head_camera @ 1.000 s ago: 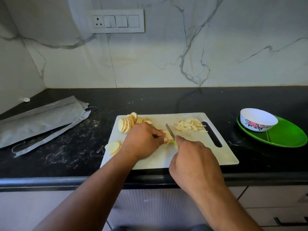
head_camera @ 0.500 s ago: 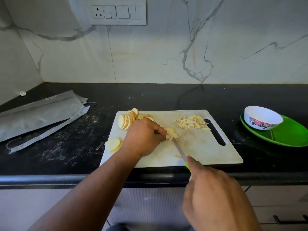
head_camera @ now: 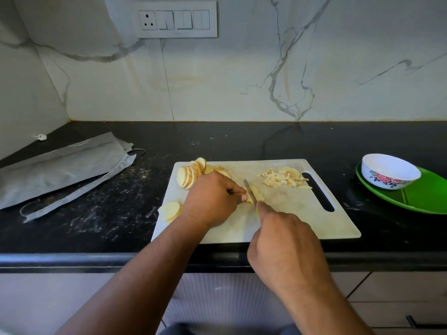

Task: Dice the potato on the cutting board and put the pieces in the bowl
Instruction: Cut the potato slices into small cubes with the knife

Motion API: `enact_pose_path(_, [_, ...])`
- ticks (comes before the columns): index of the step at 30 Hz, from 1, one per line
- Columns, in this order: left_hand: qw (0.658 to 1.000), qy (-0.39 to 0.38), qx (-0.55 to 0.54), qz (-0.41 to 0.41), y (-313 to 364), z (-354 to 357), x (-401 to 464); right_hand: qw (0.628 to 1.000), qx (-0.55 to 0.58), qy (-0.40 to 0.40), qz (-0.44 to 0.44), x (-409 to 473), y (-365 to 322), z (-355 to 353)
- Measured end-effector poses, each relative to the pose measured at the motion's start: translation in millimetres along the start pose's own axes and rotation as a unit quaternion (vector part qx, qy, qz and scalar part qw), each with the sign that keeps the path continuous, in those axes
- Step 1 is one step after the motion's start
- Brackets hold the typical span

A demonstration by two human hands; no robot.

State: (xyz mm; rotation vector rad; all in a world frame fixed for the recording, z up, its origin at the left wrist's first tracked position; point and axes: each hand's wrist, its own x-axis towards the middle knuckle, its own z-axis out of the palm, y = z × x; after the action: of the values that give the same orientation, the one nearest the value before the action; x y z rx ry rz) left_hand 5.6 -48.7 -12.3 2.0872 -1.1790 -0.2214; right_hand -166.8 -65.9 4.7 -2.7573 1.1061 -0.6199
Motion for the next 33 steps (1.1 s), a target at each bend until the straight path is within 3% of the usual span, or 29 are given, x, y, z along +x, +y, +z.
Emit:
enact_pose_path(9, [1.000, -0.001, -0.002, -0.001, -2, 2, 3, 0.996, 0.015, -0.093, 0.009, -46, 9, -32])
enact_pose_path(16, [0.999, 0.032, -0.027, 0.001, -1, 0, -3, 1.000, -0.021, 0.006, -0.001, -21, 2, -21])
enact_pose_path(24, [1.000, 0.016, 0.014, 0.001, 2, -3, -5, 1.000, 0.003, 0.020, -0.012, -2, -2, -2])
enact_pose_path(33, [1.000, 0.013, -0.011, -0.009, -1, -3, -3, 1.000, 0.015, 0.009, -0.007, 1, -5, 0])
